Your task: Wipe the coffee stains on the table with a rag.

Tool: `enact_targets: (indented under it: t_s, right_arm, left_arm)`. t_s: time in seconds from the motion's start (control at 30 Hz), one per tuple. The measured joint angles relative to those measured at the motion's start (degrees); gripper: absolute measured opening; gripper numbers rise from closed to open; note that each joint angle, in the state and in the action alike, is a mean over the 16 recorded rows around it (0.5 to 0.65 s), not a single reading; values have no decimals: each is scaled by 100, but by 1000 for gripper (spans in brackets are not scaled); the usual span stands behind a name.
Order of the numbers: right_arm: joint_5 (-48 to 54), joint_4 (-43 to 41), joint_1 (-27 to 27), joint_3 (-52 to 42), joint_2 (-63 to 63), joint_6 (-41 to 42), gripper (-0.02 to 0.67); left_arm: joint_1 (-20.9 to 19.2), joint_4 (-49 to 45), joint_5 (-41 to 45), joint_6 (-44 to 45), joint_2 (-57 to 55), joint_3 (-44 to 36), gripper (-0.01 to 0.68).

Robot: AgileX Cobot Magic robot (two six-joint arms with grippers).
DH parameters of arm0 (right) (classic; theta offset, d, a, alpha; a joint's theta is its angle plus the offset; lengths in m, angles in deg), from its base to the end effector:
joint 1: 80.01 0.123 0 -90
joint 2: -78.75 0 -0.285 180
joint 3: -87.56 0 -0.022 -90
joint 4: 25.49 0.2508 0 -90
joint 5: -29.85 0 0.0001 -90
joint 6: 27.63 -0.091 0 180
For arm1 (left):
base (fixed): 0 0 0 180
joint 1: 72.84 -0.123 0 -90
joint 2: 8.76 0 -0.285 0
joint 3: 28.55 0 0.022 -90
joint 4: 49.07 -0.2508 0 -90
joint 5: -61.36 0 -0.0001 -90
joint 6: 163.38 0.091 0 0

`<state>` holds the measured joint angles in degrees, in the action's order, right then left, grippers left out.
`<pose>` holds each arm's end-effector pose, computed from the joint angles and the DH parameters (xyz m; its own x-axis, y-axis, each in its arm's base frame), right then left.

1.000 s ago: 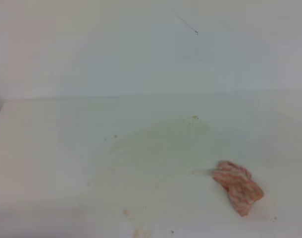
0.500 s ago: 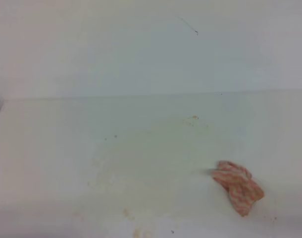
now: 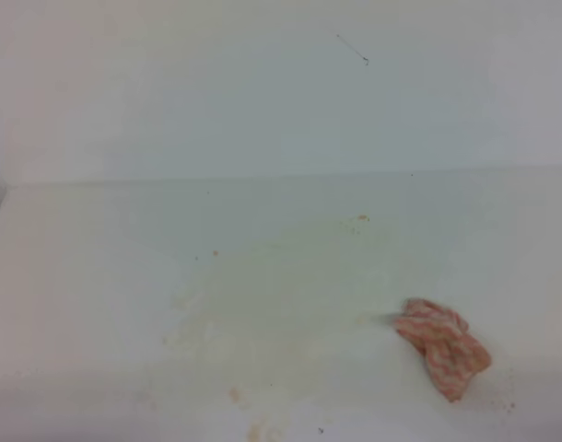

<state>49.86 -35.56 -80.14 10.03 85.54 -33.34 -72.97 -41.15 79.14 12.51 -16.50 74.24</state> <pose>0.0525 -0.0056 0.1813 -0.2461 -0.0650 -0.9671 0.0442 0.9960 -0.0782 0.0542 -0.0037 0.1855 -0.2210 -0.2024 -0.9540 -0.0060 0.9785 -0.2062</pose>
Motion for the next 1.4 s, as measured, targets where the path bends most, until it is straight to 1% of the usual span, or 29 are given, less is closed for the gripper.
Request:
enact_targets:
  t_s: [1.4]
  right_arm:
    - [-11, 0, -1, 0, 10, -19, 0]
  left_arm:
    - [0, 0, -5, 0, 9, -14, -2]
